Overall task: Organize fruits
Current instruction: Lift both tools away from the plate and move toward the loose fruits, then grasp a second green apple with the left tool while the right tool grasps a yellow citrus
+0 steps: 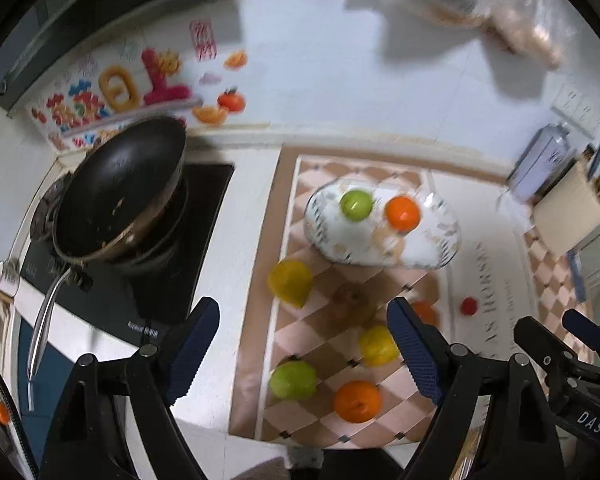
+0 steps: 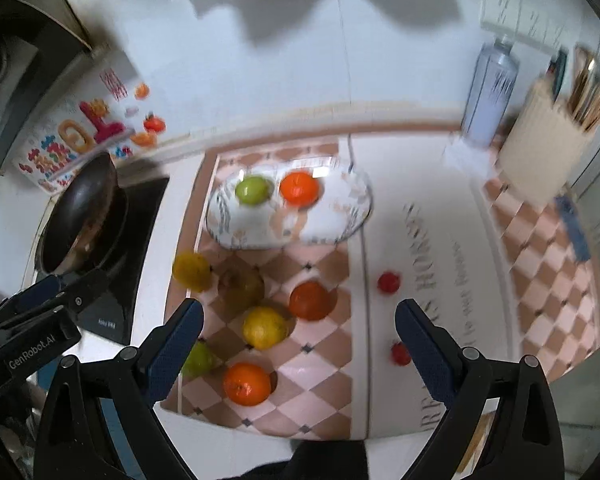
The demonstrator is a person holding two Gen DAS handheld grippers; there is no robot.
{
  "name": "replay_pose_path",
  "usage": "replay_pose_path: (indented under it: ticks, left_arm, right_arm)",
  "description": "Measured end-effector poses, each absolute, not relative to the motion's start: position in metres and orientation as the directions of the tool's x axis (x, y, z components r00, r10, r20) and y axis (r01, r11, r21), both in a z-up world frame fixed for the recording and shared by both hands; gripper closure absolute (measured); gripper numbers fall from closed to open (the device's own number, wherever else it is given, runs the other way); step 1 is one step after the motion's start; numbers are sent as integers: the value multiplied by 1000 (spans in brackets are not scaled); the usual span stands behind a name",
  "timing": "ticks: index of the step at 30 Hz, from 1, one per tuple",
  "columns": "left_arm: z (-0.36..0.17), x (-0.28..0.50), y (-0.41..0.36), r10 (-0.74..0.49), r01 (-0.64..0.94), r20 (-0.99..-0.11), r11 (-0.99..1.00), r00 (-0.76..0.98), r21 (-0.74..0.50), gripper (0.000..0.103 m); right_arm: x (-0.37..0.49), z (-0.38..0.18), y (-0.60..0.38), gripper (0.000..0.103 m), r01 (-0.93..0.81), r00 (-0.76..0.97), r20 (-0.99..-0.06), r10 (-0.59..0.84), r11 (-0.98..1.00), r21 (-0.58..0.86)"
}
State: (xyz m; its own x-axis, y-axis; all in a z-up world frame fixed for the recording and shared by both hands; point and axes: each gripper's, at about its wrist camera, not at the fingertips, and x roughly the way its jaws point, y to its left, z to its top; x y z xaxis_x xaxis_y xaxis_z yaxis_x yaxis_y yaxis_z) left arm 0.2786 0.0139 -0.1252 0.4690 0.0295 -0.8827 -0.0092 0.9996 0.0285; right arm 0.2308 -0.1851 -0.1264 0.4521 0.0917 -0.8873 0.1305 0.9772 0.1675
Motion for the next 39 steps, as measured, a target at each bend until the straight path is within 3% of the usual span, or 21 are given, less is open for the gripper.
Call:
replay_pose_path:
  ticks: [3,6,12,20,23,26,33,39]
  left_arm:
    - [-156,282,22,76,-30,-906,997,417,69,7]
    - [-196,285,36,91,-54,-941,995,325,78,7]
    - [-272,282,51,83,-88,-988,994,128,72,7]
    - [-331,283,31,42,-46,-999,998,-11,43,7]
    - [-342,282,23,31,-31,-999,999,-25,32,24]
    - [-347,282,18,-5,-32,-1000,999,-22,-4,44]
    - [-343,274,8,21,-33,-1000,999,22,21,44]
    - [-339,275,12,32,-24,-999,999,34,31,44]
  right_arm:
    - [241,-167,-186,4,143,380,-912,155,964,224]
    - [251,-212,-185,5,161,301,-920,252,937,309]
    - [272,-298,-171,24,195,144,-922,358,903,381]
    - [290,-342,-150,28,176,79,-925,372,908,380]
    - [299,-350,-141,40,168,68,-921,384,905,390]
    - [301,-349,-135,40,131,77,-931,357,922,365]
    - [278,-340,-136,40,24,19,-981,191,981,192]
    - [279,-348,-152,39,96,48,-963,265,959,268]
